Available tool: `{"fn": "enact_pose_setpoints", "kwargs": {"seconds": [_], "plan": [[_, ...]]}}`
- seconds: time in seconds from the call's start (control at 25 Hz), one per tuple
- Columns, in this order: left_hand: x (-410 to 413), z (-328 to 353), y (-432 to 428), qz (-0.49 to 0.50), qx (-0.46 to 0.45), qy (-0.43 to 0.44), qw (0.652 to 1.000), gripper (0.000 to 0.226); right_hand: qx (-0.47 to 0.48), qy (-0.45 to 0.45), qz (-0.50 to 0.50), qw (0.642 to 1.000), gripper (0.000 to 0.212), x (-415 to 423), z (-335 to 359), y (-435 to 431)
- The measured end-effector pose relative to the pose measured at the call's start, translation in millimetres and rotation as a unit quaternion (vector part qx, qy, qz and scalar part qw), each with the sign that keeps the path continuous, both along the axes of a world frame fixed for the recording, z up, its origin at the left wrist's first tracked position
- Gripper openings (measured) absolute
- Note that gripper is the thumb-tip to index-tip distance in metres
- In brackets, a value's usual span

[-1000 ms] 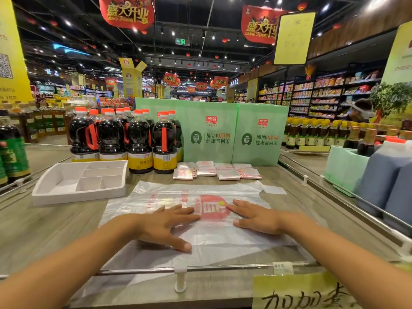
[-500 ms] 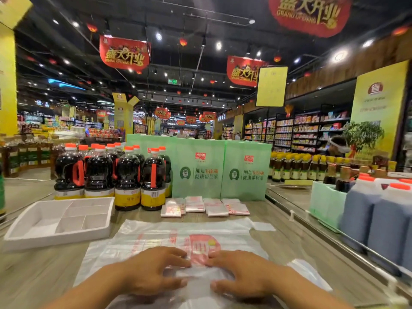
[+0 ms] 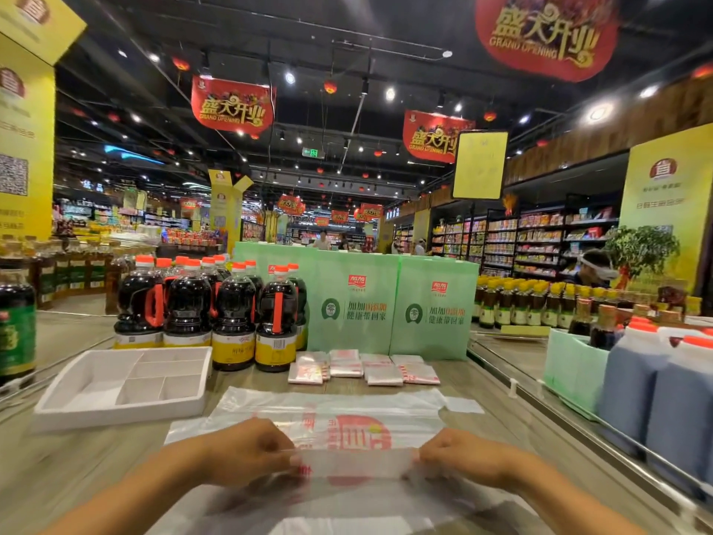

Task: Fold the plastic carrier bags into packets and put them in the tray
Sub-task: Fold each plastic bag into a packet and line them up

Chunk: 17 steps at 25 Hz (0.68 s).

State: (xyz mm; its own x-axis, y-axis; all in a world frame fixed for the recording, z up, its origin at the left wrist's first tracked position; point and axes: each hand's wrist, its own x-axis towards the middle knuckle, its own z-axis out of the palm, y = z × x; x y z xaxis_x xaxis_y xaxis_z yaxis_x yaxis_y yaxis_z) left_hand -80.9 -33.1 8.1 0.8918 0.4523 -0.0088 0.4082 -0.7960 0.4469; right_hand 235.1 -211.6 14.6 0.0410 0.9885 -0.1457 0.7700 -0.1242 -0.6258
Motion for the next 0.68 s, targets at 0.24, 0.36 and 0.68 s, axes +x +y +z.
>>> {"fn": "enact_pose_setpoints", "kwargs": {"seconds": [0.24,0.36,0.68], "plan": [[-20,-2,26,0.089,0.048,-0.072,0.992,0.022,0.055,-0.095,-0.058,0.992,0.024,20,3,9],[-19,-7,34,0.142,0.121,-0.074,0.980,0.009,0.073,-0.142,-0.087,0.983,0.032,16,2,15],[-23,-19,38,0.184,0.286,0.049,0.939,0.046,0.137,-0.197,-0.118,0.964,0.045,24,-10,26]]}}
